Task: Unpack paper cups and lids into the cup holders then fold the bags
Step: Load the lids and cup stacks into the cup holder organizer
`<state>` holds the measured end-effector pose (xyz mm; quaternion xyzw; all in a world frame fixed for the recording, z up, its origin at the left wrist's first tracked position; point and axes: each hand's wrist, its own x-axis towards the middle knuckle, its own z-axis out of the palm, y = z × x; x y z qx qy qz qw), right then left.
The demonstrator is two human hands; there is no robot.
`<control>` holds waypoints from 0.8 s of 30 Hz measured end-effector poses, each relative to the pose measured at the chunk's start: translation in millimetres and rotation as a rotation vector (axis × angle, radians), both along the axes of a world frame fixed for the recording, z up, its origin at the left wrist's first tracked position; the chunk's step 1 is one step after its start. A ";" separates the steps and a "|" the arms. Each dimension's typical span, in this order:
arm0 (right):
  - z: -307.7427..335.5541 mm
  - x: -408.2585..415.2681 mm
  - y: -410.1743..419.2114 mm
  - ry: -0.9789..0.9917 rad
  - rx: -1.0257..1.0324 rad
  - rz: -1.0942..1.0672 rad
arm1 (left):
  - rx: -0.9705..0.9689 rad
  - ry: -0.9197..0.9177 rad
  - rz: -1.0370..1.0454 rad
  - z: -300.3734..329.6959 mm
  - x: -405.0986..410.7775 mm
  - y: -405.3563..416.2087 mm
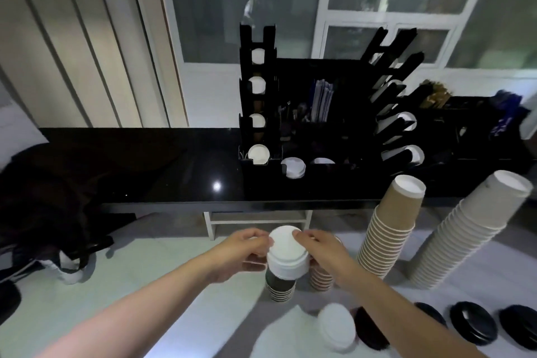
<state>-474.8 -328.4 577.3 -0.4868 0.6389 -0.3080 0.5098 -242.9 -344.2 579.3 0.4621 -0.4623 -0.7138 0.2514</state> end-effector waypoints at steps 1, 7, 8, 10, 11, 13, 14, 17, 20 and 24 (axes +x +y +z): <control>13.0 -3.6 -10.3 -0.046 0.016 0.003 | -0.028 0.019 0.020 10.9 -4.2 -10.5; 84.3 -25.1 -72.4 -0.134 0.038 -0.080 | -0.259 -0.009 0.180 66.1 -30.9 -75.0; 91.2 -27.6 -83.8 -0.170 0.042 -0.124 | -0.314 -0.045 0.197 74.3 -36.4 -83.3; 103.2 -32.6 -105.9 -0.247 0.045 -0.182 | -0.491 -0.213 0.210 88.2 -46.7 -97.7; 107.9 -36.1 -116.6 -0.269 0.037 -0.203 | -0.610 -0.342 0.214 93.9 -50.5 -103.3; 115.6 -44.6 -137.4 -0.287 0.000 -0.241 | -0.860 -0.561 0.245 105.5 -54.3 -111.2; 119.2 -48.6 -147.6 -0.278 -0.020 -0.258 | -0.976 -0.618 0.262 111.2 -54.9 -115.2; 126.7 -54.3 -177.9 -0.200 -0.070 -0.282 | -1.310 -0.824 0.246 125.5 -50.3 -131.4; 128.6 -47.5 -201.8 -0.090 -0.080 -0.279 | -1.469 -1.042 0.100 128.9 -44.1 -145.8; 126.6 -30.2 -221.0 0.187 -0.099 -0.261 | -1.490 -1.213 -0.069 112.4 -39.8 -152.0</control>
